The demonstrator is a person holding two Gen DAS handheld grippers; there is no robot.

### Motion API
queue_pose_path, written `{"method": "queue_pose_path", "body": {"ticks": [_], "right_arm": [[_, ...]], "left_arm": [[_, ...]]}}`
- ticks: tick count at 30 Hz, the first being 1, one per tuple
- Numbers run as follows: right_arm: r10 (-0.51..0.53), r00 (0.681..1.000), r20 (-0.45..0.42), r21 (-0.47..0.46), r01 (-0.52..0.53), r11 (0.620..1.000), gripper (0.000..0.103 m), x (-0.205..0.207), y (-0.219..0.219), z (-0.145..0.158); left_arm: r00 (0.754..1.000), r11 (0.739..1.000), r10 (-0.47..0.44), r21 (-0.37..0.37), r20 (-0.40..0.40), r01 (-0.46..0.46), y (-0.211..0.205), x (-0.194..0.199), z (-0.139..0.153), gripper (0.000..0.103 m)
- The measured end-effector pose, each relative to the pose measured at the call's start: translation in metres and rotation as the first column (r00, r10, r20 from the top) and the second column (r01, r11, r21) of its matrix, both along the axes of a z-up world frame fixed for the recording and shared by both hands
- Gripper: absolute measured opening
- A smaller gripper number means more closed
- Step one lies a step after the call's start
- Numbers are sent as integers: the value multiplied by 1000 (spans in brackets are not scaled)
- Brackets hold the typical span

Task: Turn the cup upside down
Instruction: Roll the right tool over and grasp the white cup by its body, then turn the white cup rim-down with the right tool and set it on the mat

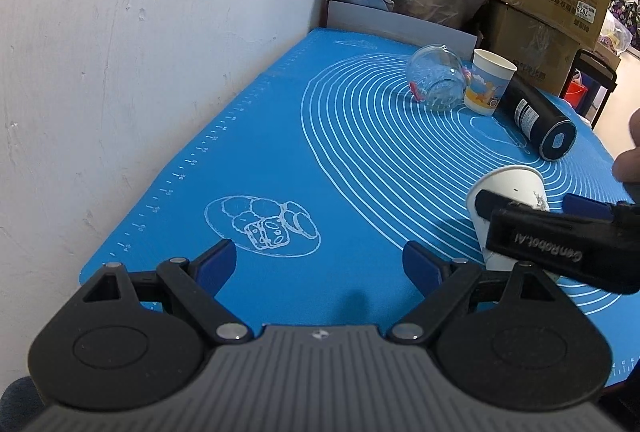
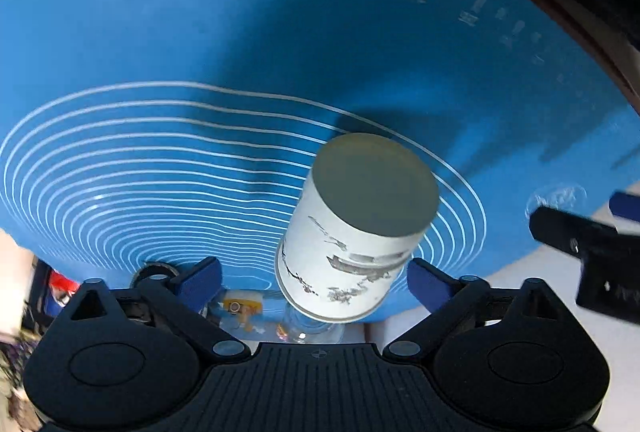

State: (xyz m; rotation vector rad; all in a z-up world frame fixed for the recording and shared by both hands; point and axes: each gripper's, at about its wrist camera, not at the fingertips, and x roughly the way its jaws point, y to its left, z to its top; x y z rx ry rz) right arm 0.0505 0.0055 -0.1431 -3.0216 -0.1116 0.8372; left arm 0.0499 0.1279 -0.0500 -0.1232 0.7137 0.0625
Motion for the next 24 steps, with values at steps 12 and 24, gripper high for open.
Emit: {"method": "queue_pose_path", "body": {"ticks": [12,24], "right_arm": [[-24,999,-25,49,25,998,55,16,4,-11],[-476,847,-238,612,511,603,53,48,29,58]], "left_arm": [[1000,1000,-3,-5,5,3,-1,0,-1,90],[999,1000,-22,17,37,21,-10,2,12,90]]}}
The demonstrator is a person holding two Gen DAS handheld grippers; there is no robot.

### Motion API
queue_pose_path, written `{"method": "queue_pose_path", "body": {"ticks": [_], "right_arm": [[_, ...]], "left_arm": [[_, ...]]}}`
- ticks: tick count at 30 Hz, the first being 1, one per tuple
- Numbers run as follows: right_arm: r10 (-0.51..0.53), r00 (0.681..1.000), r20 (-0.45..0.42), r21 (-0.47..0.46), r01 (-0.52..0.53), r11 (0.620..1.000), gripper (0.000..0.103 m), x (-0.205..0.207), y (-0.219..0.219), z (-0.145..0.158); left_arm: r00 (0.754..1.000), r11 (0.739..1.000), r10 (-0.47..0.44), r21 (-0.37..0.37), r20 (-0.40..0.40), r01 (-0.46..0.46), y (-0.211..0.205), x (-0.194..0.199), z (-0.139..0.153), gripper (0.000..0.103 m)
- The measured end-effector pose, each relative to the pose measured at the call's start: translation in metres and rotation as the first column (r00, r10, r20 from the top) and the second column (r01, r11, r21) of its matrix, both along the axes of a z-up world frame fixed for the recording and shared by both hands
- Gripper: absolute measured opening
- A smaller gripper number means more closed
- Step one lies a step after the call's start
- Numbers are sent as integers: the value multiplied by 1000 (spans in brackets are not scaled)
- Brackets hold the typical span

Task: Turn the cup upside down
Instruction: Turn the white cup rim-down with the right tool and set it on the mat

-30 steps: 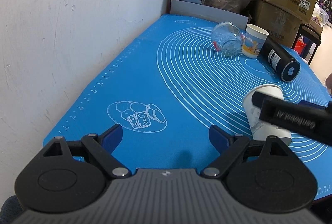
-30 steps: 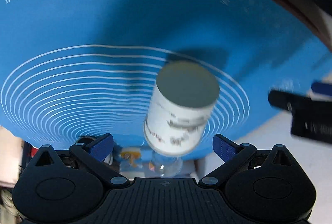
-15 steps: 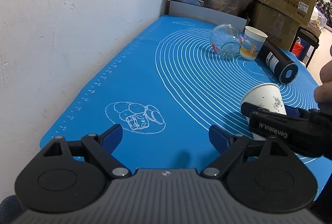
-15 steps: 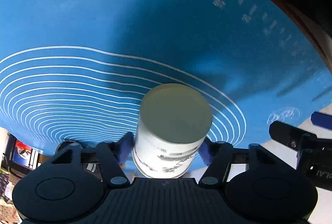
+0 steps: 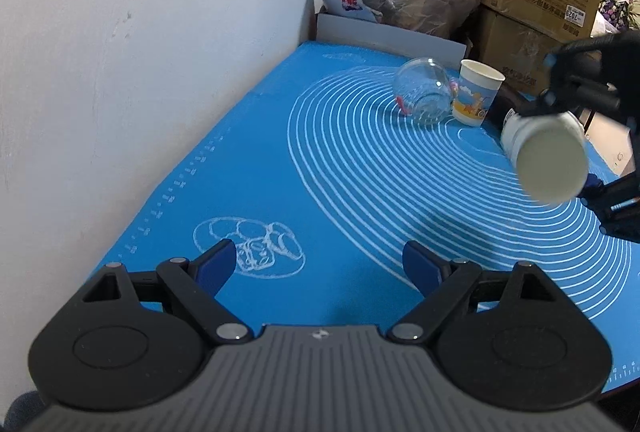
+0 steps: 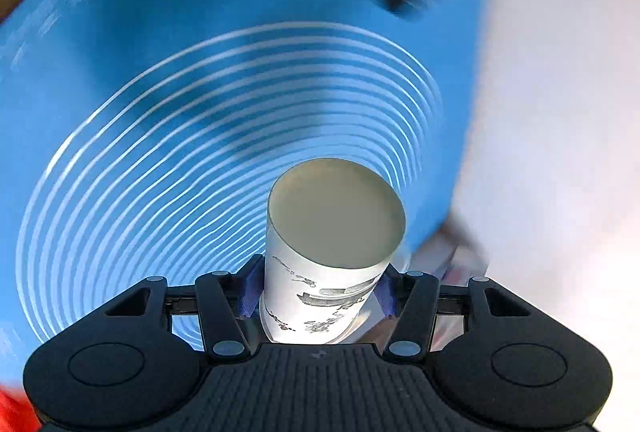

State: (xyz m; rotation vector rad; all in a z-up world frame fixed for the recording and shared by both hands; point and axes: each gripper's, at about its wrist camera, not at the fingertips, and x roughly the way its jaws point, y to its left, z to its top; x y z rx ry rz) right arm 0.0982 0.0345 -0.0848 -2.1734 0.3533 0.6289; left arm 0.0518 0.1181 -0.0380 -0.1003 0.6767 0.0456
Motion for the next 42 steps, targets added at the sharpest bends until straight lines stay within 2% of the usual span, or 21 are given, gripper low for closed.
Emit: {"method": "queue_pose_path", "body": {"ticks": [2,3,4,5,7,10,12,14,16,18,22,24,29,32,38,42], "right_arm": [[-143,988,-51,181,150,972,53,6,0,17],[-206,975,-85,272,221,936,53,11,-3,25],[-262,957,-126,363,290,885,53,15,-7,34],[-306,937,-167,441,348,827,53,18,-14,42],[-377,890,-255,571,454,684,53,21,-28,52],[-427,817,-388,688,565,456,53,26,-61,71],[-426,773,-470,733,611,300,53,39,-80,69],[-409,741,-532,757,633,163,53,29,-103,75],[-390,717,-578,765,642,48,53,24,-120,76],[-380,693,-612,760,648,-42,53,13,-129,71],[-352,602,-717,686,699,-203,53,30,-136,49],[-340,566,-751,652,715,-252,53,37,-141,44],[-338,495,-800,592,741,-317,53,53,-146,32],[-323,479,-816,573,745,-342,53,56,-148,27],[-329,485,-810,581,738,-343,55,54,-145,27],[-332,487,-808,585,735,-345,62,53,-145,25]], "left_arm": [[1000,1000,-4,10,9,4,-3,1,3,90],[1000,1000,-7,14,14,7,-5,1,5,90],[1000,1000,-9,17,18,9,-6,1,6,90],[1000,1000,-11,20,19,11,-8,2,7,90],[1000,999,-18,27,19,17,-12,4,7,90],[999,999,-31,38,18,30,-21,7,8,90],[999,998,-40,52,19,39,-26,8,8,90],[998,996,-55,72,14,54,-33,9,7,90],[998,995,-64,81,8,63,-40,10,6,90],[997,994,-73,76,1,73,-45,12,5,90],[996,993,-91,81,2,90,-55,12,4,90],[995,992,-95,83,6,94,-58,12,4,90],[995,991,-99,87,2,98,-64,14,3,90],[995,990,-102,93,0,102,-65,14,2,90],[995,990,-101,97,-7,102,-67,17,0,90],[996,991,-94,92,-9,94,-66,18,-2,90]]}}
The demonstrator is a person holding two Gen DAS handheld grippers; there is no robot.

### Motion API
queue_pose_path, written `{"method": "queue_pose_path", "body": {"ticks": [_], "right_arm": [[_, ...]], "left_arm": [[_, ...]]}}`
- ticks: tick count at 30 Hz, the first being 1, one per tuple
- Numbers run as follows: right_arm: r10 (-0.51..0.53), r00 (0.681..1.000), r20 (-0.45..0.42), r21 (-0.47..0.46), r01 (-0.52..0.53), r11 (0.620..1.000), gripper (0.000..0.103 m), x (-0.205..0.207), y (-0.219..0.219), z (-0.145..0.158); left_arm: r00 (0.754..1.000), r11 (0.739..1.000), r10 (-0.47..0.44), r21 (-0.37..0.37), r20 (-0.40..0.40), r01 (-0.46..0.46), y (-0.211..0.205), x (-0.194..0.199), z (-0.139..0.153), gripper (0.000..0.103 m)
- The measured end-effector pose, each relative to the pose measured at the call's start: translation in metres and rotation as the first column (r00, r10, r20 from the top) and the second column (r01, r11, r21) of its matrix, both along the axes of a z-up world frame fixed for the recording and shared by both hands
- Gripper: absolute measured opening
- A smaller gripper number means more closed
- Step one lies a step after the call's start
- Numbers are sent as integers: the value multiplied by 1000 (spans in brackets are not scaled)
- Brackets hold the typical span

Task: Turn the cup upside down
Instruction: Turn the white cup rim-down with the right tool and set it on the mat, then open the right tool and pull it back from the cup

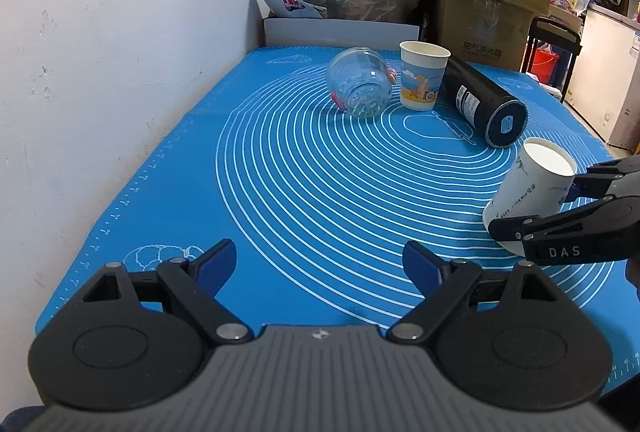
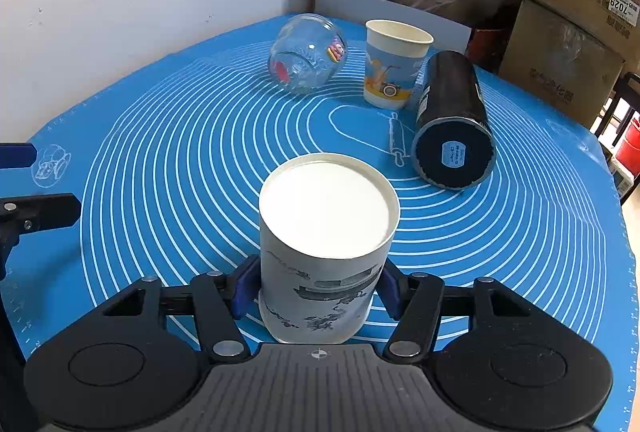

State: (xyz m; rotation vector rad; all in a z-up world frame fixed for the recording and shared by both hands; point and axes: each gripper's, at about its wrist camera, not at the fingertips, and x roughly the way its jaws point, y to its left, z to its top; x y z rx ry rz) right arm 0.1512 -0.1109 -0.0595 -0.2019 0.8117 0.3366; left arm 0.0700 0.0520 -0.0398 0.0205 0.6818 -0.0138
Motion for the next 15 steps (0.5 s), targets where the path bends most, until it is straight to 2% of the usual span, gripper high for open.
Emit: {"method": "queue_pose_path", "body": {"ticks": [1,3,7,9,13,15], "right_arm": [[-5,1000,2,2,5,1000,67,0,0,0],[-11,1000,9,6,11,1000,69,-1,1,0],[-15,999,35,8,15,1000,80,-5,2,2],[-16,999,36,28,15,999,82,-7,0,4],[-40,998,43,66,38,997,96,-17,-5,10],[-58,997,48,90,54,994,99,-25,-7,14]], "left_arm": [[1000,1000,0,1,0,0,0,0,0,90],[1000,1000,-2,3,1,2,1,0,0,90],[1000,1000,-3,1,6,3,0,1,1,90],[1000,1000,-3,-3,10,3,0,0,3,90],[1000,1000,-9,-3,24,9,-5,-2,7,90],[999,1000,-13,0,32,13,-7,-5,10,90]]}}
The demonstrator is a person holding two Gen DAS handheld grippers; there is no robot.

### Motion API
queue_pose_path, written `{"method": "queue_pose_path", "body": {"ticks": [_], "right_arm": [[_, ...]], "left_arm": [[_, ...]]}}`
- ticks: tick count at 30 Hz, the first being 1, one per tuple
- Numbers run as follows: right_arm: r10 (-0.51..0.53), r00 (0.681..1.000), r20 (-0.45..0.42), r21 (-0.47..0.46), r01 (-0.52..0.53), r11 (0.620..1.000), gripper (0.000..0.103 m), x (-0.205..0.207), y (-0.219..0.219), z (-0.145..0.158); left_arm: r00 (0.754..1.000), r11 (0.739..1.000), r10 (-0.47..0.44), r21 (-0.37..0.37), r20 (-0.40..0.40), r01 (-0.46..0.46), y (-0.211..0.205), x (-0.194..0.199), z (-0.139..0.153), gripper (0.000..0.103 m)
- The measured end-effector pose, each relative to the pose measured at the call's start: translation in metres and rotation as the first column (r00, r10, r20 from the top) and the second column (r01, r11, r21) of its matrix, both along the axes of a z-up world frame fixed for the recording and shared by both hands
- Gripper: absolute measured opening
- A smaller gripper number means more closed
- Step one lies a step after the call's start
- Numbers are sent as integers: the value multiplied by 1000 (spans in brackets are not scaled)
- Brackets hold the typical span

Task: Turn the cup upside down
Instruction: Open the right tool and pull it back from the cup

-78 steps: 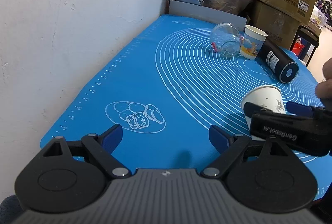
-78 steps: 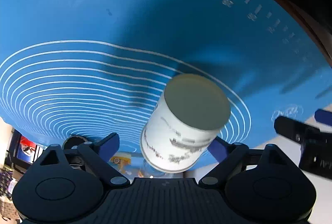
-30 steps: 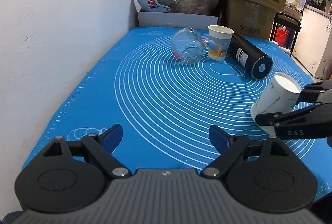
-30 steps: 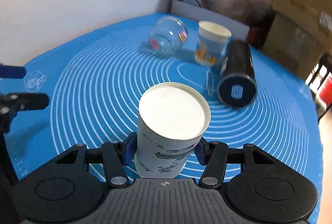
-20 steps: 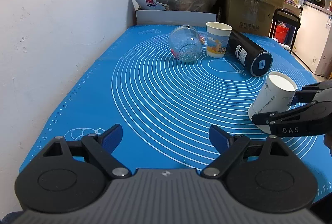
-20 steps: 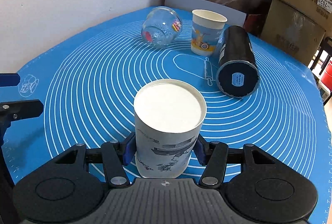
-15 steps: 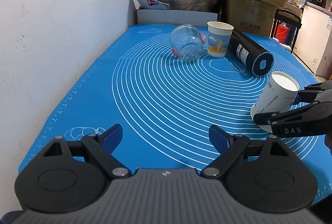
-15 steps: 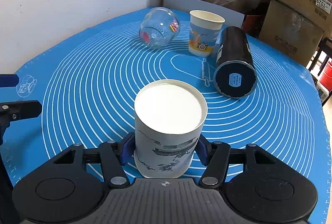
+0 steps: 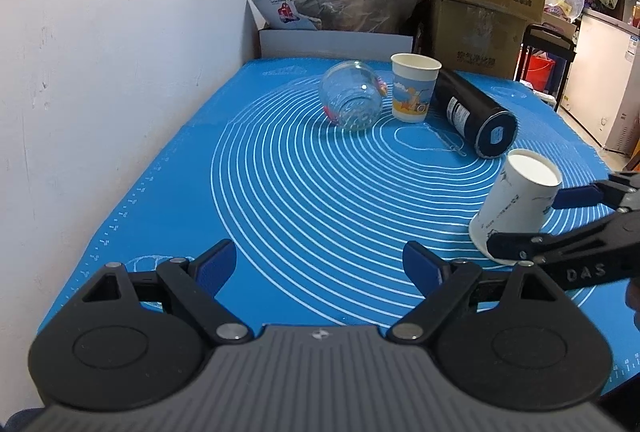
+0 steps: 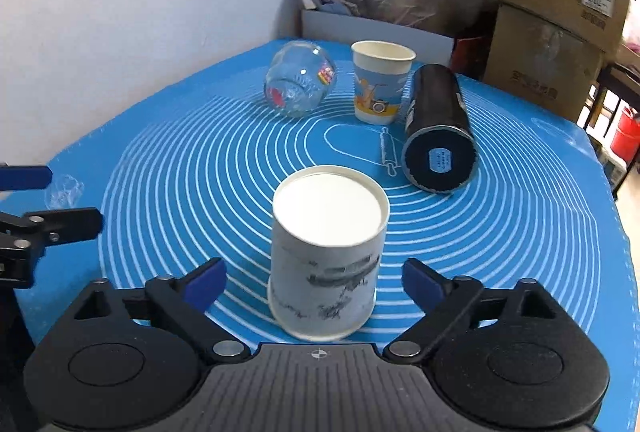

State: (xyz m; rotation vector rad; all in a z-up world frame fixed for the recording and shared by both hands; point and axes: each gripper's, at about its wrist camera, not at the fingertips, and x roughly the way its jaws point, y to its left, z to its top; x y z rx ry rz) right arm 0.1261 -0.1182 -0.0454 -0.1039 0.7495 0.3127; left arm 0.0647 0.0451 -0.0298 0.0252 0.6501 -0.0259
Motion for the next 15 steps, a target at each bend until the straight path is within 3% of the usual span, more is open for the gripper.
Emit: {"method": "queue_pose_path", "body": {"ticks": [8,15], "right_arm": [[-106,993,60,59,102,993,103,-47,-14,24],[-207,967,150,83,196,977,103,-97,-21,44]], "left_arm": [[999,1000,-13,-5,31,13,-5,-17,13,90],[999,999,-32,5,44,31,-14,-39,22,90]]}}
